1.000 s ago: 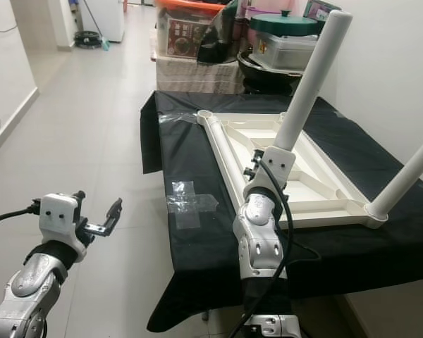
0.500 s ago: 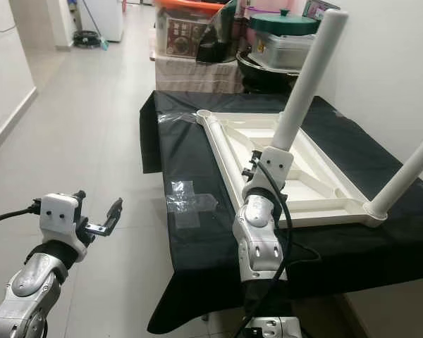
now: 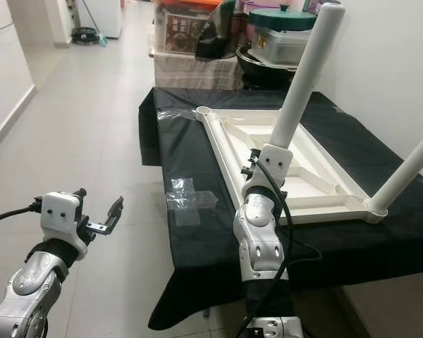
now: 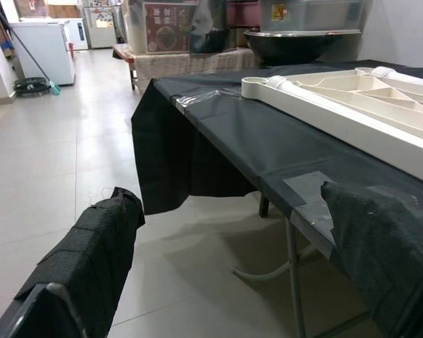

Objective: Building children table

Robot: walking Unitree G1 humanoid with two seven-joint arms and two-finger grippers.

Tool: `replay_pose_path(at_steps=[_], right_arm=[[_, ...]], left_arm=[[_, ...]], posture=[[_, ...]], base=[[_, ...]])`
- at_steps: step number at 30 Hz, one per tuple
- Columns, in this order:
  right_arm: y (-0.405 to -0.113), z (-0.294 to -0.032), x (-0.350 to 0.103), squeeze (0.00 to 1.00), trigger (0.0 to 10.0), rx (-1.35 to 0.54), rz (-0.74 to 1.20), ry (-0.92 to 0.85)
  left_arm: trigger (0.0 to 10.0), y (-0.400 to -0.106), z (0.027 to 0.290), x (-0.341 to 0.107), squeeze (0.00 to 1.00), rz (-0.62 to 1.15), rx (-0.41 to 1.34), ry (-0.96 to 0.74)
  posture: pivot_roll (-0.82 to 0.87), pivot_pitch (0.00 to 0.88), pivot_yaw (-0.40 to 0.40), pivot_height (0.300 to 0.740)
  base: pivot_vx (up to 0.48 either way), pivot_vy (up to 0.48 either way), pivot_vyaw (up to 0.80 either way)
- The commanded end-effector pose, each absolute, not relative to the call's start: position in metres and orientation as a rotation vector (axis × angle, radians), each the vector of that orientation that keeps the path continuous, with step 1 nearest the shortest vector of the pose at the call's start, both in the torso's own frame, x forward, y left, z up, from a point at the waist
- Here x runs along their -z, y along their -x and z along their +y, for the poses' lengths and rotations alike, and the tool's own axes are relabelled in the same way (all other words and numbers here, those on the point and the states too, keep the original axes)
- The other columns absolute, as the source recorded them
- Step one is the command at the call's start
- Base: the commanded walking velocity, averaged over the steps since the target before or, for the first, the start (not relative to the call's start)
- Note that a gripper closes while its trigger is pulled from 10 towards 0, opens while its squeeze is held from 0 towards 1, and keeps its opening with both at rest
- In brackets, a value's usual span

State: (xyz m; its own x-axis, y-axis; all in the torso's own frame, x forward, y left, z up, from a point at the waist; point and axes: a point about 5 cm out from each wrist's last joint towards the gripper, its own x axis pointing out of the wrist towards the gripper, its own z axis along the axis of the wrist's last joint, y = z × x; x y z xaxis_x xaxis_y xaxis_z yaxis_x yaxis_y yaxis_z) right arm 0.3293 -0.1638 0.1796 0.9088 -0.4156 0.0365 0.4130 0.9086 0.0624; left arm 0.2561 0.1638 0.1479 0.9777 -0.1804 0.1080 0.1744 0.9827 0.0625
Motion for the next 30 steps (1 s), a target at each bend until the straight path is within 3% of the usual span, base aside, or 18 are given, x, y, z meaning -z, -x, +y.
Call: replay_pose_path(at_steps=[1, 30], right_arm=[[-0.324, -0.183, -0.155, 0.00, 10.0, 0.501, 0.062, -0.007], [-0.322, -0.181, -0.167, 0.00, 10.0, 0.469, 0.067, -0.042]], left_arm=[[10.0, -0.257, 0.162, -0.144, 0.00, -0.099, 0.188, -0.057], [10.0, -0.259, 0.159, -0.139, 0.00, -0.094, 0.198, -0.057]], posture=[[0.11, 0.000, -0.092, 0.740], [0.10, 0.000, -0.091, 0.740]], base=[[0.000, 0.000, 0.00], [0.000, 0.000, 0.00]])
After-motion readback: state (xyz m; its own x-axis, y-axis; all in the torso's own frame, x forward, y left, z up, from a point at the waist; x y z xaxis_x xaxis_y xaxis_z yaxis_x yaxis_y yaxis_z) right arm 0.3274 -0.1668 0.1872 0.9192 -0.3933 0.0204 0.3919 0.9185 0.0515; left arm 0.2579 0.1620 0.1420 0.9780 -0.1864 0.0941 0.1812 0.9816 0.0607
